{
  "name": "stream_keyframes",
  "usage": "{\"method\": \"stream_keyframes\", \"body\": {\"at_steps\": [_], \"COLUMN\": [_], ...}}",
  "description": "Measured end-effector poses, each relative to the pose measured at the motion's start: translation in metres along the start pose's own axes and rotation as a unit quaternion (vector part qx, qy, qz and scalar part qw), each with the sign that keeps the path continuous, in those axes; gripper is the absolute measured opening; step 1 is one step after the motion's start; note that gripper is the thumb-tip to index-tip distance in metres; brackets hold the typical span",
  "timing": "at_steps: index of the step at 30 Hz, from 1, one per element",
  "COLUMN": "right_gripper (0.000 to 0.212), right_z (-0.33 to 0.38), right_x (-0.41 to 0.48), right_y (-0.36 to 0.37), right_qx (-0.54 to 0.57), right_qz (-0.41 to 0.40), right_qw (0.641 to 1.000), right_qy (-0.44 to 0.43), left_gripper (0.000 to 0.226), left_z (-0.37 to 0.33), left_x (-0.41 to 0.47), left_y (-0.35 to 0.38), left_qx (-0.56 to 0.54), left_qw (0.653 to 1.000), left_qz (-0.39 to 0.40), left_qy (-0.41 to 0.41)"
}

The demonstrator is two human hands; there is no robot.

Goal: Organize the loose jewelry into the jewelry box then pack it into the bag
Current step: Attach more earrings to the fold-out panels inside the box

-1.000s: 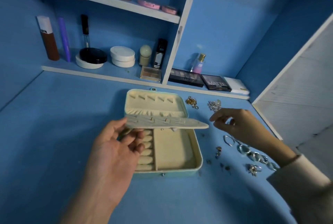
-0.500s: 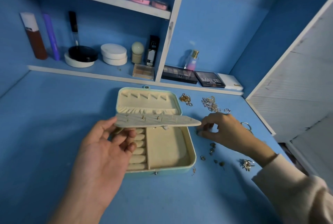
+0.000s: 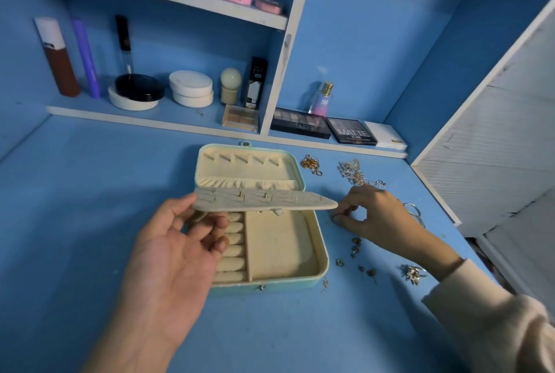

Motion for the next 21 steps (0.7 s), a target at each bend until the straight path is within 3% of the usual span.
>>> {"method": "stream_keyframes", "body": {"at_steps": [8,21], "right_gripper": [0.009,0.005], "right_z": [-0.0030,-0.0046], "right_x": [-0.0059,-0.0095], "right_y": [-0.0014,-0.0030], "right_qx": [-0.035,-0.033], "right_qz": [-0.044,-0.040], "right_qw": [0.996,0.998], "right_qy": [-0.063,-0.027], "left_gripper": [0.026,0.024], "left_z": [0.0002,0.0000], "left_x": [-0.0001,-0.0008], "left_y": [0.0007,0.0007], "left_qx": [-0.005,-0.009], "left_qw": [1.000,1.000], "left_qz": [0.000,-0.003], "left_qy": [-0.001,-0.001]}}
Point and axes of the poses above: each hand's wrist, its own x-axis towards the middle knuckle, its own y-axis out of the palm, z = x × y, the point moved 5 cm from there along x, towards the middle knuckle, and after that the axes turned 11 degrees about y, right-handed, at the moved point
